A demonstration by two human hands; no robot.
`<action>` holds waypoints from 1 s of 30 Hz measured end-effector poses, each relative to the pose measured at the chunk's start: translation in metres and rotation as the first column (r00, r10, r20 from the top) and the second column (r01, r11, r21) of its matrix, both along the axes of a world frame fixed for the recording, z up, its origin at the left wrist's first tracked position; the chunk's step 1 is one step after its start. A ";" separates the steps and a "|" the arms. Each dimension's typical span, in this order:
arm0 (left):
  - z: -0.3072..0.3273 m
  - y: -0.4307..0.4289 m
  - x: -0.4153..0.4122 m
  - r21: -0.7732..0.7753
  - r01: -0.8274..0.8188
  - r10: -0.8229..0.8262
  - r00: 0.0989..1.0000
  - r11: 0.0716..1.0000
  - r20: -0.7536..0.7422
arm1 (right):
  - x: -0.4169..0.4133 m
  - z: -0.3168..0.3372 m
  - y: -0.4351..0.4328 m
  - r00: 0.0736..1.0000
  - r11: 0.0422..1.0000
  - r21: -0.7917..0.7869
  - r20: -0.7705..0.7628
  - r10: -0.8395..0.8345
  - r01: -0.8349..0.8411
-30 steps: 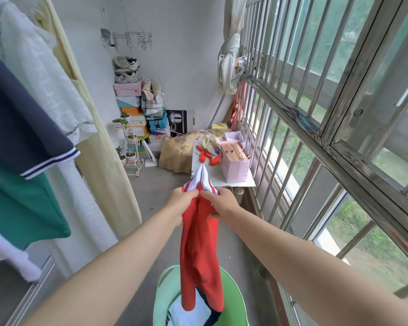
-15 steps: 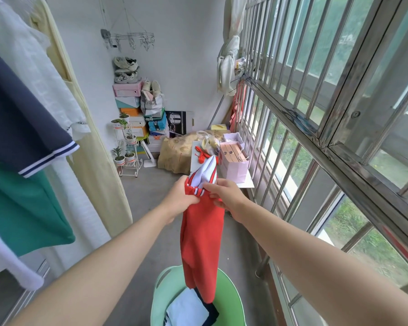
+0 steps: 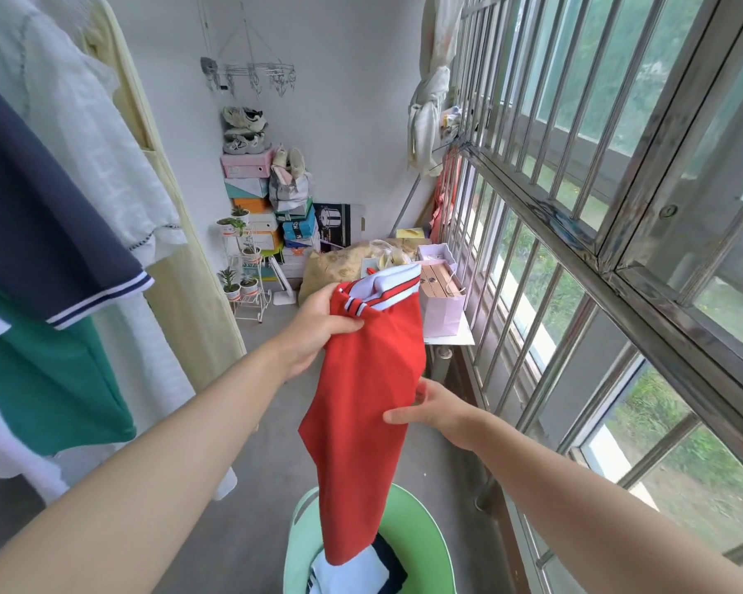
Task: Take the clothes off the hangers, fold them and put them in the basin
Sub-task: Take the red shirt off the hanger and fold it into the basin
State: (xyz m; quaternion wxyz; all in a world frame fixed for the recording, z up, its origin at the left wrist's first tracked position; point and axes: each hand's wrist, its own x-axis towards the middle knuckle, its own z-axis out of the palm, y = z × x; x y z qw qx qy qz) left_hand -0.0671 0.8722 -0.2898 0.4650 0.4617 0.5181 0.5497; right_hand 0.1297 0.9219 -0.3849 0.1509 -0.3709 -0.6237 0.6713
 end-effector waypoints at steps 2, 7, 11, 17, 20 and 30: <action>0.005 -0.003 0.000 0.012 0.006 -0.006 0.999 1.000 0.035 | -0.004 -0.002 -0.005 1.000 0.999 -0.046 -0.026 -0.015 0.014; 0.024 0.000 -0.006 0.056 -0.086 0.073 0.977 0.995 0.201 | -0.010 0.015 -0.010 0.991 0.961 -0.271 -0.103 -0.091 0.060; 0.003 0.002 -0.027 -0.131 -0.053 0.102 0.911 0.990 0.399 | -0.018 0.033 -0.006 0.973 0.937 -0.328 -0.146 -0.178 0.123; -0.078 -0.025 -0.009 -0.464 0.169 0.041 0.912 0.869 0.409 | -0.020 0.021 0.005 0.943 0.907 -0.268 0.015 -0.332 0.324; -0.077 -0.026 -0.003 -0.452 0.111 0.023 0.960 0.885 0.279 | -0.017 0.005 0.011 0.883 0.873 -0.169 0.205 -0.423 0.458; -0.075 -0.019 -0.003 -0.287 -0.105 0.021 0.960 0.952 -0.278 | -0.018 0.008 0.011 0.814 0.839 0.445 0.329 -0.478 0.313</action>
